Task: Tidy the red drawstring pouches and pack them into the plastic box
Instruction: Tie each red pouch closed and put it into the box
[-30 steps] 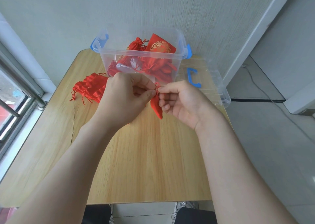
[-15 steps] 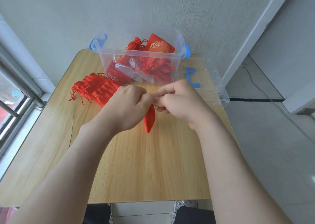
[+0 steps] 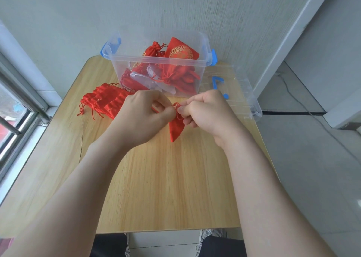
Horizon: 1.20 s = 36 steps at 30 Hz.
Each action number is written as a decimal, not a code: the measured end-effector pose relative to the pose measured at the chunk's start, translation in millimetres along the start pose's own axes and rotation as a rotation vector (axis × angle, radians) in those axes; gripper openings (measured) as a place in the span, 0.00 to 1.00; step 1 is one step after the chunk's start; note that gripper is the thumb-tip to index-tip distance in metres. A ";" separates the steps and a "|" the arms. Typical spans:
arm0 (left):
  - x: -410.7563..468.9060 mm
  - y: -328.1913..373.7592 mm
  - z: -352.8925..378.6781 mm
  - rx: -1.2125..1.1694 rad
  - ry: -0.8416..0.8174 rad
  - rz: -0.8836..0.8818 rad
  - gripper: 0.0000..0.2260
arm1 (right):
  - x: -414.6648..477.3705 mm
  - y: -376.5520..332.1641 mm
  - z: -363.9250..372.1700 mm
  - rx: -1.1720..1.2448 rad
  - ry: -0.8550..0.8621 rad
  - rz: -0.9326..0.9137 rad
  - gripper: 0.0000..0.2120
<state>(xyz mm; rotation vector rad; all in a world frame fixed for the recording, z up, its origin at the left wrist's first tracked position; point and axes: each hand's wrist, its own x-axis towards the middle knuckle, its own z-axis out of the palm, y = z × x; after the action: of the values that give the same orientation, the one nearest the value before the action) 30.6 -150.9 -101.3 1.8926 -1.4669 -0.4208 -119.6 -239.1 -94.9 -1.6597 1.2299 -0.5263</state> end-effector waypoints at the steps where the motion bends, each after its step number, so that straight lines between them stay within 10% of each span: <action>1: -0.2 -0.2 0.2 0.006 -0.012 0.011 0.04 | 0.1 0.3 0.0 0.005 -0.004 0.000 0.06; 22: 2.7 3.2 -2.8 -0.580 0.086 -0.357 0.14 | -0.4 1.5 2.2 -0.054 0.017 -0.014 0.06; 36: 6.2 -14.4 5.1 -0.075 0.199 -0.369 0.07 | 7.4 15.6 5.6 -0.130 -0.048 -0.045 0.11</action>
<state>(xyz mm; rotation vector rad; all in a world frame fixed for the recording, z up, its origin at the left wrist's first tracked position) 39.5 -156.6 -113.9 2.0815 -0.9613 -0.4342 -119.8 -243.6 -112.5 -1.8021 1.2158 -0.4386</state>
